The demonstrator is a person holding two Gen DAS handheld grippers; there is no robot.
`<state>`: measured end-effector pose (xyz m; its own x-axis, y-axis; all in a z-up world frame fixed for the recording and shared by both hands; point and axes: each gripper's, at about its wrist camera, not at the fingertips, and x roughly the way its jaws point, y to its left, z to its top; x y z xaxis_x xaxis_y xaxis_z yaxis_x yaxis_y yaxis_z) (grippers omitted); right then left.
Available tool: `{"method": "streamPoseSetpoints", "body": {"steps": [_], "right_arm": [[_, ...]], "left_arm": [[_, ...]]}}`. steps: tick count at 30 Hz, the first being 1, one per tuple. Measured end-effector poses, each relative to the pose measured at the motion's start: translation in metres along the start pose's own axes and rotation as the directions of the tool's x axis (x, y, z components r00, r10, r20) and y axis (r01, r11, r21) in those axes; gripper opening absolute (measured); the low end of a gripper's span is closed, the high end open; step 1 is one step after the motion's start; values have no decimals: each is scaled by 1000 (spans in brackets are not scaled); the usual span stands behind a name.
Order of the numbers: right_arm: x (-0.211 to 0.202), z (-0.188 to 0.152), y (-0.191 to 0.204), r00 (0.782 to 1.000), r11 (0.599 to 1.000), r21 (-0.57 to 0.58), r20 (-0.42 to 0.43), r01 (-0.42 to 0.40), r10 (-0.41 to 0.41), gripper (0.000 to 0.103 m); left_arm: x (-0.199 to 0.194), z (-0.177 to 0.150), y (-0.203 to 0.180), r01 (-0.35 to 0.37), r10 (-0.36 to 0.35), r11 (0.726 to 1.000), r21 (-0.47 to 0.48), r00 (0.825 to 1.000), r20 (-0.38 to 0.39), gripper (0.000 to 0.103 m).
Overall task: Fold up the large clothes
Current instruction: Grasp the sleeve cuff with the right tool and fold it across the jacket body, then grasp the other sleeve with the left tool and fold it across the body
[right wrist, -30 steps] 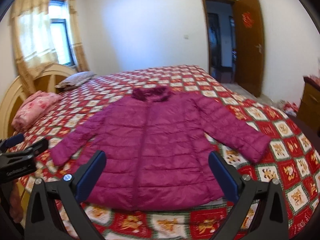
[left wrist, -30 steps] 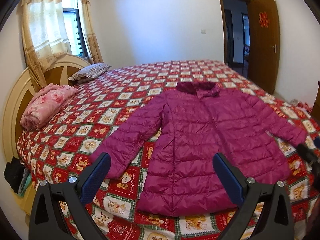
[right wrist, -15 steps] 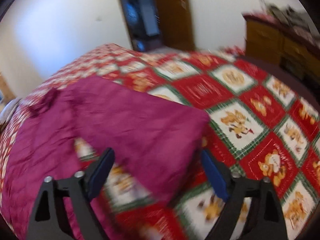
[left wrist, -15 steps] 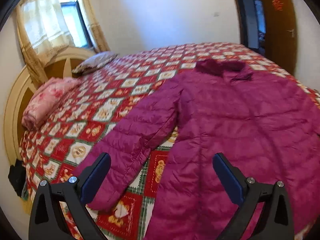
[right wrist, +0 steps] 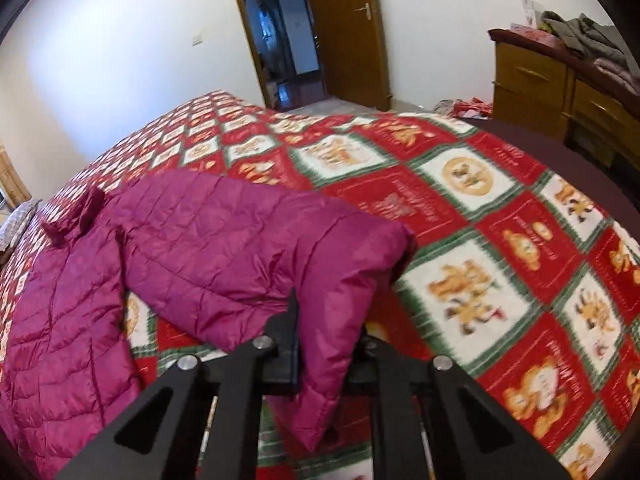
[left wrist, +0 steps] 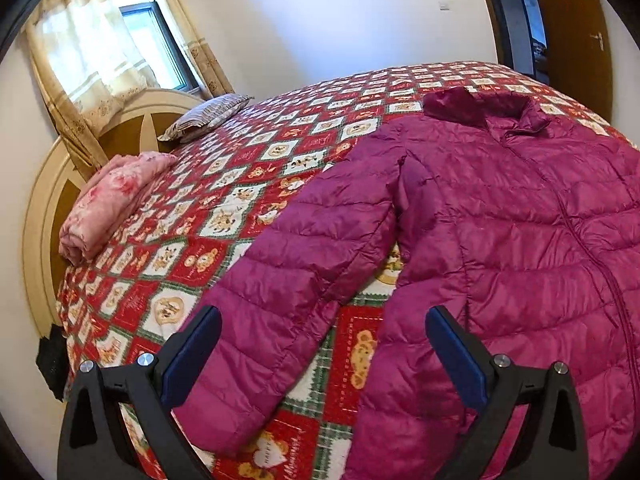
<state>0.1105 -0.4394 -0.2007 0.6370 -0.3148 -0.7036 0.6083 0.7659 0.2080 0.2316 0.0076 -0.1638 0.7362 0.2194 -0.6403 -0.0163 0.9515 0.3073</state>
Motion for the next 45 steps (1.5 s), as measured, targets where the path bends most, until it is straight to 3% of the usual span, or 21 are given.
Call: {"method": "streamPoseSetpoints", "body": {"steps": [4,8,12,17,25,27,30,35,40,43,45], "right_arm": [[-4,8,-21,999,998,33,18,49,-50,12],[-8,13,-7,997,998,1,49,62,-62,12],[-32,19,44,989,996,-87,147,2,11,12],[-48,18,150,966,954,-293,218,-70,138,12],[-8,-30,271,955,840,-515,126,-169,270,14],[8,-41,282,959,813,-542,45,-213,281,30],[2,-48,273,937,797,-525,1,-298,350,62],[-41,-43,240,909,797,-504,51,-334,413,63],[-49,-19,196,920,867,-411,142,-282,366,77],[-38,-20,190,931,881,-390,127,-269,341,77],[-28,-24,188,938,883,-385,106,-267,329,77]], "left_arm": [[6,2,9,9,-9,1000,14,1000,-15,102],[11,10,13,24,-23,1000,13,999,-31,102],[19,30,16,103,-103,995,-6,992,-72,102],[20,51,23,60,-61,997,-55,998,-13,102],[43,58,27,40,-40,995,-94,999,-6,102],[50,57,29,44,-45,994,-98,999,-11,102],[56,55,36,31,-33,993,-117,999,-10,102],[54,65,34,30,-33,990,-140,999,-19,102],[30,90,-4,138,-135,986,-91,990,30,102],[19,105,-40,234,-232,970,-60,972,30,102],[16,111,-63,254,-253,967,-22,967,41,102]]}}
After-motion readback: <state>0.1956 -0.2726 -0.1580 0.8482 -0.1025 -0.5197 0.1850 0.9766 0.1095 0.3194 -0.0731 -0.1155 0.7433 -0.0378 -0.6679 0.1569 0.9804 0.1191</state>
